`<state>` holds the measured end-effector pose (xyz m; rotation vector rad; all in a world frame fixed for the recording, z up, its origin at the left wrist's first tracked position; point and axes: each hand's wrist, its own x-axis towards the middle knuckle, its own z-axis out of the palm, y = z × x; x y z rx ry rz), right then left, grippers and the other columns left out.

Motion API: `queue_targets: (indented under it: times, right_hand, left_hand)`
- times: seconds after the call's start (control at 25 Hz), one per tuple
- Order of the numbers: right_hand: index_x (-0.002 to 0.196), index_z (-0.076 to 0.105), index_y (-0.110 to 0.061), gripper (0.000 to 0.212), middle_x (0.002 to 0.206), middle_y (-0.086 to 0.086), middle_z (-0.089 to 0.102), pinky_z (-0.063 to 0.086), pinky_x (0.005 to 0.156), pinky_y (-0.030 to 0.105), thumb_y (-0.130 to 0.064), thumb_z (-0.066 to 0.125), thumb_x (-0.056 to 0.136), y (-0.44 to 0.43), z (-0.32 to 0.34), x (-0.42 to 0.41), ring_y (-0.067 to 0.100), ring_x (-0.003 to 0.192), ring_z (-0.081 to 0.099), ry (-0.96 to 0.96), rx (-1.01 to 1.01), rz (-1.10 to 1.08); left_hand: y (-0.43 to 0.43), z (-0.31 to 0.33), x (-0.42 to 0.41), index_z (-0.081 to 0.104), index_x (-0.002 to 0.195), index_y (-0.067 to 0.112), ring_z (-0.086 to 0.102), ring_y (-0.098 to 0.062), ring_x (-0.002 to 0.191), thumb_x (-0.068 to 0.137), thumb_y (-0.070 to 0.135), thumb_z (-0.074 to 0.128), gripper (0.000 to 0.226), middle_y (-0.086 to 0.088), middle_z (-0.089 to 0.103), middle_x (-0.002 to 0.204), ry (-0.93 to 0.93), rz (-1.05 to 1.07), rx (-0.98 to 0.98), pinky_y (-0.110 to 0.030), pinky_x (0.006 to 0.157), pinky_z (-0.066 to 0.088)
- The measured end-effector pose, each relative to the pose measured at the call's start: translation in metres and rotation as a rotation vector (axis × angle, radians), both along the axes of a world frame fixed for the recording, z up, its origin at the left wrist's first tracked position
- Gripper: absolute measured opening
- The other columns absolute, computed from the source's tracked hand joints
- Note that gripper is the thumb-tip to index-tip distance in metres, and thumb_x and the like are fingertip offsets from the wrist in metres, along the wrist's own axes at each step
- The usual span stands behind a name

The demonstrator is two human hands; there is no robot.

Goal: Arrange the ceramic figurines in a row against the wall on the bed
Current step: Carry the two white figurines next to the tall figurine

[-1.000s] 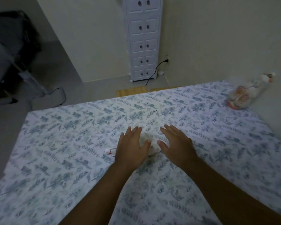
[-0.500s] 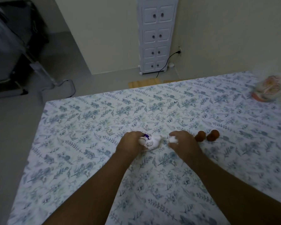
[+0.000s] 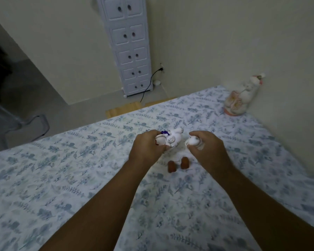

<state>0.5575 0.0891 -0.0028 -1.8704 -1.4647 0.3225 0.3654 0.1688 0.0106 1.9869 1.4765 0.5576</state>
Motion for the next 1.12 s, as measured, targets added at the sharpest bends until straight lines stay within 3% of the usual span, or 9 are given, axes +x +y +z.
queue_targets:
  times: [0.12, 0.28, 0.4, 0.56, 0.64, 0.8, 0.92, 1.0, 1.12]
  right_hand:
    - [0.112, 0.073, -0.009, 0.04, 0.11, 0.007, 0.073, 0.04, 0.088, 0.018, -0.006, 0.084, 0.073, -0.008, -0.013, 0.084, 0.019, 0.099, 0.065, -0.008, -0.029, -0.079]
    - [0.118, 0.071, -0.013, 0.042, 0.114, 0.004, 0.072, 0.04, 0.084, 0.017, -0.011, 0.083, 0.077, -0.02, -0.047, 0.182, 0.005, 0.095, 0.054, 0.052, -0.104, -0.184]
    - [0.118, 0.069, -0.01, 0.042, 0.117, 0.008, 0.071, 0.045, 0.085, 0.022, -0.011, 0.082, 0.079, -0.026, -0.068, 0.236, 0.015, 0.103, 0.062, 0.063, -0.144, -0.21]
    - [0.12, 0.069, -0.006, 0.04, 0.118, 0.011, 0.07, 0.047, 0.088, 0.024, -0.013, 0.079, 0.082, -0.022, -0.09, 0.28, 0.024, 0.108, 0.064, 0.082, -0.151, -0.19]
    - [0.121, 0.068, -0.006, 0.041, 0.118, 0.011, 0.07, 0.046, 0.088, 0.023, -0.013, 0.078, 0.082, -0.022, -0.1, 0.288, 0.025, 0.109, 0.064, 0.091, -0.155, -0.176]
    - [0.12, 0.067, -0.01, 0.042, 0.119, 0.009, 0.067, 0.054, 0.089, 0.036, -0.013, 0.08, 0.081, -0.03, -0.115, 0.291, 0.026, 0.113, 0.059, 0.129, -0.134, -0.156]
    - [0.111, 0.07, -0.01, 0.043, 0.116, 0.007, 0.066, 0.045, 0.089, 0.021, -0.015, 0.088, 0.072, -0.028, -0.124, 0.291, 0.023, 0.113, 0.057, 0.124, -0.099, -0.183]
    - [0.108, 0.069, -0.01, 0.043, 0.105, 0.002, 0.066, 0.046, 0.08, 0.014, -0.015, 0.089, 0.07, -0.025, -0.126, 0.288, 0.018, 0.1, 0.059, 0.182, -0.083, -0.232]
    - [0.112, 0.069, -0.01, 0.047, 0.107, 0.005, 0.069, 0.054, 0.08, 0.03, -0.019, 0.09, 0.07, -0.023, -0.127, 0.285, 0.018, 0.097, 0.061, 0.237, -0.113, -0.31]
  left_hand:
    - [0.005, -0.011, 0.089, 0.076, 0.106, 0.021, 0.065, -0.009, 0.078, 0.069, 0.036, 0.089, 0.042, 0.005, 0.076, 0.093, 0.003, -0.078, -0.027, -0.017, 0.065, 0.048]
    - [0.01, -0.039, 0.198, 0.076, 0.105, 0.018, 0.068, -0.016, 0.085, 0.072, 0.033, 0.087, 0.038, -0.002, 0.077, 0.097, 0.003, -0.157, -0.032, -0.029, 0.074, 0.054]
    - [0.017, -0.06, 0.268, 0.077, 0.104, 0.015, 0.069, -0.021, 0.087, 0.075, 0.031, 0.085, 0.033, -0.005, 0.077, 0.096, 0.012, -0.204, -0.023, -0.035, 0.075, 0.055]
    - [0.023, -0.081, 0.335, 0.076, 0.106, 0.015, 0.069, -0.023, 0.088, 0.077, 0.025, 0.082, 0.031, -0.007, 0.077, 0.096, -0.007, -0.236, -0.007, -0.032, 0.073, 0.053]
    - [0.023, -0.088, 0.353, 0.076, 0.105, 0.017, 0.069, -0.022, 0.086, 0.076, 0.026, 0.083, 0.032, -0.005, 0.078, 0.095, -0.014, -0.242, -0.006, -0.03, 0.072, 0.053]
    - [0.023, -0.099, 0.357, 0.075, 0.107, 0.019, 0.07, -0.014, 0.081, 0.071, 0.029, 0.089, 0.04, 0.002, 0.078, 0.092, -0.092, -0.222, 0.003, -0.026, 0.072, 0.056]
    - [0.021, -0.107, 0.348, 0.074, 0.109, 0.02, 0.065, 0.007, 0.076, 0.067, 0.032, 0.093, 0.047, 0.012, 0.073, 0.09, -0.196, -0.175, -0.068, -0.011, 0.072, 0.05]
    - [0.018, -0.112, 0.344, 0.075, 0.111, 0.02, 0.066, 0.01, 0.082, 0.068, 0.031, 0.093, 0.047, 0.012, 0.075, 0.094, -0.251, -0.158, -0.135, -0.009, 0.074, 0.051]
    - [0.016, -0.113, 0.341, 0.075, 0.115, 0.017, 0.07, 0.002, 0.089, 0.069, 0.027, 0.093, 0.05, 0.007, 0.078, 0.101, -0.287, -0.149, -0.19, -0.015, 0.08, 0.054]
